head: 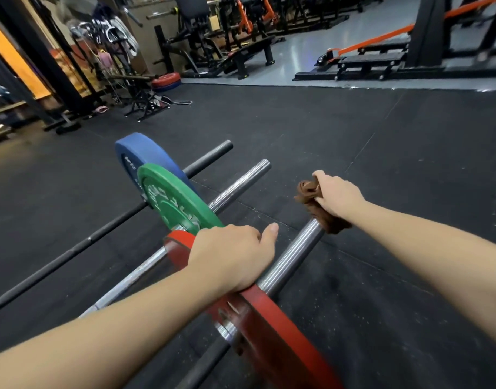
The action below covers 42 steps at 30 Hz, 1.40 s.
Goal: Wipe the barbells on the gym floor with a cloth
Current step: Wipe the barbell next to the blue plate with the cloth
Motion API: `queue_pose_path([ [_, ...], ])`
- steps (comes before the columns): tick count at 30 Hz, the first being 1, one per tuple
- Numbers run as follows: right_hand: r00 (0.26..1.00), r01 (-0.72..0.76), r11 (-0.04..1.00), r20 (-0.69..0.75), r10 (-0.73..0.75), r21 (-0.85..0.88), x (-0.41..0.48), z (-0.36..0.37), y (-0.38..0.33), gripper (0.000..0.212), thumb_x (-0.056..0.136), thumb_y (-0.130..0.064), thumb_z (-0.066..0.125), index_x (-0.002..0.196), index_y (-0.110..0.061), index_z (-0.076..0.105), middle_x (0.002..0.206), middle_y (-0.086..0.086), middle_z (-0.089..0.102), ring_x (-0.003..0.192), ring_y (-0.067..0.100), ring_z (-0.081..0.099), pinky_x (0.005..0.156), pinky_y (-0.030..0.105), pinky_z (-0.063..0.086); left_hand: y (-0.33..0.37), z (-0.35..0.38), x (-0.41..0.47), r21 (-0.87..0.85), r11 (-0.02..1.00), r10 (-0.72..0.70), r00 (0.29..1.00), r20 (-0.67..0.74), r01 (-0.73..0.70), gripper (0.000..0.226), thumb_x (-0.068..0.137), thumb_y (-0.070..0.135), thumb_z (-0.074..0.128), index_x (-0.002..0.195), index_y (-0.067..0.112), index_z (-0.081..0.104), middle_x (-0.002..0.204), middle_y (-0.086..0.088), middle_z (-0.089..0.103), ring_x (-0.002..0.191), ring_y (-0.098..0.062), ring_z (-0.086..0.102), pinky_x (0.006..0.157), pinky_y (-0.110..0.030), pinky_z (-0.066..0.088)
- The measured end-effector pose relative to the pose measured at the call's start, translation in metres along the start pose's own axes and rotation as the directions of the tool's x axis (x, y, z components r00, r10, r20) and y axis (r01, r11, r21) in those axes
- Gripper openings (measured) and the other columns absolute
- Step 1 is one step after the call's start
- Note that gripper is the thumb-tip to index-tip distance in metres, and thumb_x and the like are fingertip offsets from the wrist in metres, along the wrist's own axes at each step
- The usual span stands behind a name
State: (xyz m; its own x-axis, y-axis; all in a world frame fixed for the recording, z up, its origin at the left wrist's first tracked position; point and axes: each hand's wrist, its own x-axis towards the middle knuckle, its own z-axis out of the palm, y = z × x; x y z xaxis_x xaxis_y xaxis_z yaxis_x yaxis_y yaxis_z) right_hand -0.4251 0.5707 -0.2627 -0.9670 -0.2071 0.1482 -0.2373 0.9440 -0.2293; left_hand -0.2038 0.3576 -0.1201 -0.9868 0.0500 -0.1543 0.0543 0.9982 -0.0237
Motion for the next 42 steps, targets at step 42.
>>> queue_pose_path([
  [42,0.76,0.415,0.894,0.475,-0.444,0.171,-0.07,0.041,-0.138,0.034,0.087,-0.061,0.052,0.104,-0.032,0.058,0.105,0.002,0.07,0.1,0.029,0.063,0.08,0.036,0.049,-0.093,-0.007,0.037,-0.46,0.886,0.147,0.974,0.172,-0.052,0.065,0.087,0.075,0.034,0.084,0.027,0.077,0.078,0.006,0.074,0.081,-0.01,0.067,0.098,-0.039,0.048],
])
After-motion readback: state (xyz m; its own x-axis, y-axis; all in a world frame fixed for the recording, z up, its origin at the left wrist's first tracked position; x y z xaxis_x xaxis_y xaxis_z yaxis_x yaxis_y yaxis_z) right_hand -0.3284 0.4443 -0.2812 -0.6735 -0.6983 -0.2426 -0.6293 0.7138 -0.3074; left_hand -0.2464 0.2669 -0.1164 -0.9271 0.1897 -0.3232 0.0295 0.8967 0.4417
